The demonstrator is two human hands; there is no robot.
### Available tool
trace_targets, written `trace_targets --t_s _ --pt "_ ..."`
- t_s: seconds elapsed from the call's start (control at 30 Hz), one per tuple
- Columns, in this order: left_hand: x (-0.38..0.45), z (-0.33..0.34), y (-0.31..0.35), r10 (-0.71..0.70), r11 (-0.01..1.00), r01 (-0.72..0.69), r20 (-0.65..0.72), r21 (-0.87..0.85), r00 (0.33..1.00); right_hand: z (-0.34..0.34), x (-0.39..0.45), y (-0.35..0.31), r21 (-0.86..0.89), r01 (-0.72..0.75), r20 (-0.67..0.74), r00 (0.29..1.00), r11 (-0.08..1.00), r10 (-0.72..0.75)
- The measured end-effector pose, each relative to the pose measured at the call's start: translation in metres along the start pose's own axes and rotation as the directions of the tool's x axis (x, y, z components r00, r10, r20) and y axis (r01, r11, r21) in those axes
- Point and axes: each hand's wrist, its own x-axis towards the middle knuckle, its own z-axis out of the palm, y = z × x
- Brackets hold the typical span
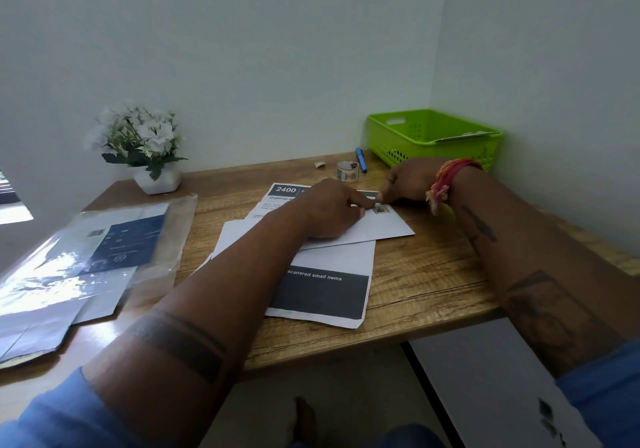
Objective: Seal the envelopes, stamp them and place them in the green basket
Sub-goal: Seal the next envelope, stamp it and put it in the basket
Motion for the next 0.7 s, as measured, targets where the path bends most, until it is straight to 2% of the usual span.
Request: trace_targets --t_s 0.23,0.33,0.53,0.7 --pt "0.000 0.001 0.000 -0.003 1.000 0.003 -0.009 0.008 1.000 -0.001 -0.004 -0.004 -0.056 -0.002 0.012 1.000 0.998 0.002" --pt "-0.001 0.000 0.000 0.002 1.000 -0.002 -0.010 0.014 1.000 -0.003 -0.005 0.000 0.031 0.015 0.039 0.999 0.999 -0.016" --pt "-0.001 0.001 0.001 -0.003 1.000 0.003 -0.018 0.003 1.000 -0.004 -0.002 -0.002 -0.047 0.026 0.034 0.999 0.999 -0.024" --pt "0.000 0.002 -0.001 -0.002 1.000 0.002 -0.015 0.006 1.000 -0.004 -0.002 0.008 0.099 0.053 0.057 0.997 0.994 -0.058"
